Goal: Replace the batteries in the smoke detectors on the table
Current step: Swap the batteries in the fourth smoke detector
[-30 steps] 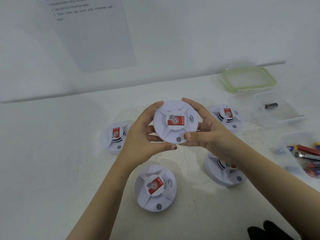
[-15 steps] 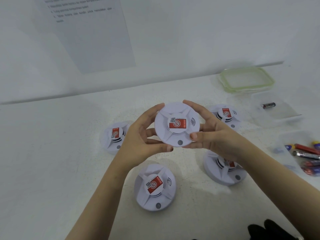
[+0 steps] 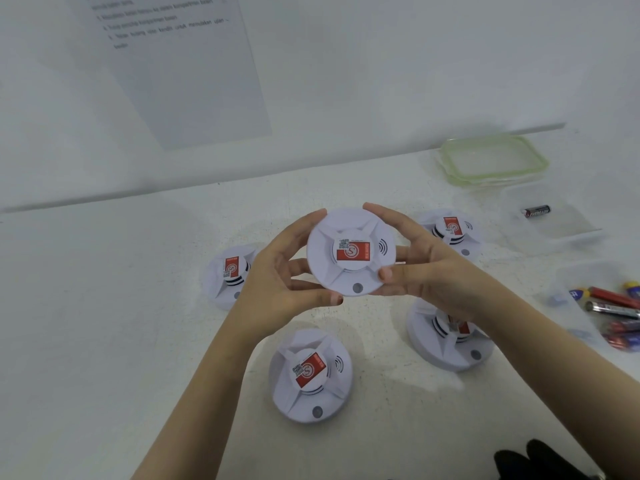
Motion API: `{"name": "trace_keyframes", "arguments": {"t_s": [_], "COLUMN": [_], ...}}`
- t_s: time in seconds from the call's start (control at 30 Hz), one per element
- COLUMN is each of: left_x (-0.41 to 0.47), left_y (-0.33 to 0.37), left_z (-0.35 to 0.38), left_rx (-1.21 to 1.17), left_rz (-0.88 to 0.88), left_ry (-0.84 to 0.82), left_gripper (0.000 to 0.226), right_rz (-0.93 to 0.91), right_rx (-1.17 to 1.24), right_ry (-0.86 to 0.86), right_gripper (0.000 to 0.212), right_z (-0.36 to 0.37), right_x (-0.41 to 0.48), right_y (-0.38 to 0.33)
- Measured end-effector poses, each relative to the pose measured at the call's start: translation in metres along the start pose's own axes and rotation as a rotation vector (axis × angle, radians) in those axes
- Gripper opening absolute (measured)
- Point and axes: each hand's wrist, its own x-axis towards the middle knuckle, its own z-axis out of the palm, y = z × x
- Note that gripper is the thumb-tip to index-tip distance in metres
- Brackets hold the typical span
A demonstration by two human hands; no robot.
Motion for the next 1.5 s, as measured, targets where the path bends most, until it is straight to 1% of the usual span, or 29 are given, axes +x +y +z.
{"name": "trace_keyframes", "arguments": {"t_s": [0.33, 0.73, 1.07, 1.5], "left_x": [0.000, -0.002, -0.001, -0.002], "left_y": [-0.001, -0.003, -0.004, -0.003], "left_z": [-0.001, -0.003, -0.004, -0.002], "left_rx": [0.021, -0.002, -0.010, 0.007], "left_rz": [-0.011, -0.031, -0.024, -0.027], "left_ry": [0.003, -0.028, -0.030, -0.023], "left_gripper": [0.092, 0.088, 0.088, 0.088], "right_rz": [0.023, 0.048, 0.034, 0.021], "right_rx": [-0.108, -0.274, -0.336, -0.357], "right_ry": [0.030, 0.058, 0.044, 0.052], "right_gripper": [0.076, 0.074, 0.077, 0.077], "right_z": [-0.001, 0.000, -0.004, -0.004], "right_x": [-0.001, -0.001, 0.001, 0.001], "right_y": [-0.004, -0.008, -0.011, -0.011]}}
